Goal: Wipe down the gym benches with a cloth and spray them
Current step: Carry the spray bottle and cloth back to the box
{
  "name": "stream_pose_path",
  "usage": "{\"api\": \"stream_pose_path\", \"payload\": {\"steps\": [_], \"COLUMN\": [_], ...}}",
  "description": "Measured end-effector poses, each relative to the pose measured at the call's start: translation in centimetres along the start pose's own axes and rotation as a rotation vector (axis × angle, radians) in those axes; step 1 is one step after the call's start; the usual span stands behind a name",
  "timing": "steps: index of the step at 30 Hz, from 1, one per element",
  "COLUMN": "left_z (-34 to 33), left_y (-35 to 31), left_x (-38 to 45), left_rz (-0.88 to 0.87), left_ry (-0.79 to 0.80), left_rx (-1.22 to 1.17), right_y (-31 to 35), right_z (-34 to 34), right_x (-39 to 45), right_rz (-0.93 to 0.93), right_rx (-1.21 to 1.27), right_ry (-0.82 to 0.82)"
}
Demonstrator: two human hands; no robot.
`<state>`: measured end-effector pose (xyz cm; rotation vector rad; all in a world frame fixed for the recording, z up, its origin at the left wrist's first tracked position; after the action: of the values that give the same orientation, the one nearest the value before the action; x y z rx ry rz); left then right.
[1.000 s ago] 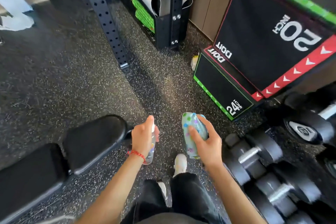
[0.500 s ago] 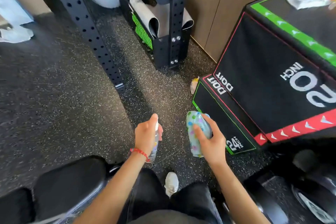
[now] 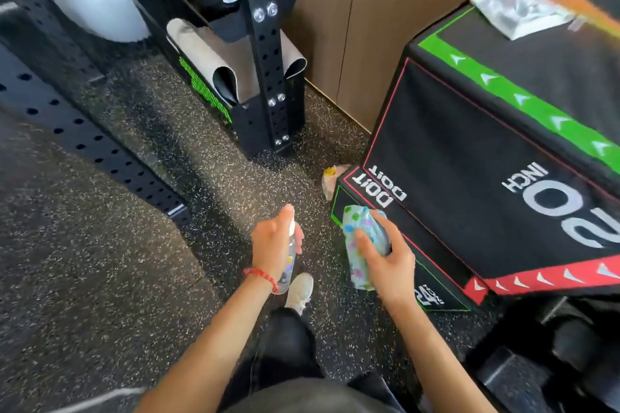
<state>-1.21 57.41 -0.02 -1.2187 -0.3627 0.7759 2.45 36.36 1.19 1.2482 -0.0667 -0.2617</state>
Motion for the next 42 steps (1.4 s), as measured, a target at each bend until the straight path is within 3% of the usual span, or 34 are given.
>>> {"api": "stream_pose_path", "payload": {"steps": [10, 15, 22, 32, 42], "left_z": [-9.6, -15.8, -24.8, -32.8, -40.0], "left_y": [-6.9, -10.8, -17.0, -27.7, -32.9], "left_x": [12.9, 14.7, 15.4, 14.7, 17.0], "left_rz": [-0.094, -0.169, -0.13, -0.198, -0.239], "left_ry": [0.196, 0.299, 0.4, 0.47, 0.514], "left_rx": [0.097, 0.091, -0.094, -0.36, -0.413], "right_y": [3.3, 3.5, 4.6, 8.2, 9.0], "right_z": [-2.8, 0.0, 5.6, 10.7, 12.8], "right_x": [11.5, 15.7, 21.6, 30.1, 37.0], "right_rz": [-0.088, -0.151, -0.151, -0.063, -0.103], "right_rx": [0.035, 0.07, 0.093, 0.118, -0.013], "right_ry": [-0.24, -0.391, -0.572, -0.578, -0.716]}}
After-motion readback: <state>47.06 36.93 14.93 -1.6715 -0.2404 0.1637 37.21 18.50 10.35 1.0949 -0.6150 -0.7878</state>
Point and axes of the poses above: each hand's wrist, its own x-axis towards the middle knuckle, its own z-axis out of the back of the hand, y = z × x, the point moved 7 cm from there along x, towards the middle knuckle, and after that the axes turned 14 degrees about -y, right-handed, at the moved point
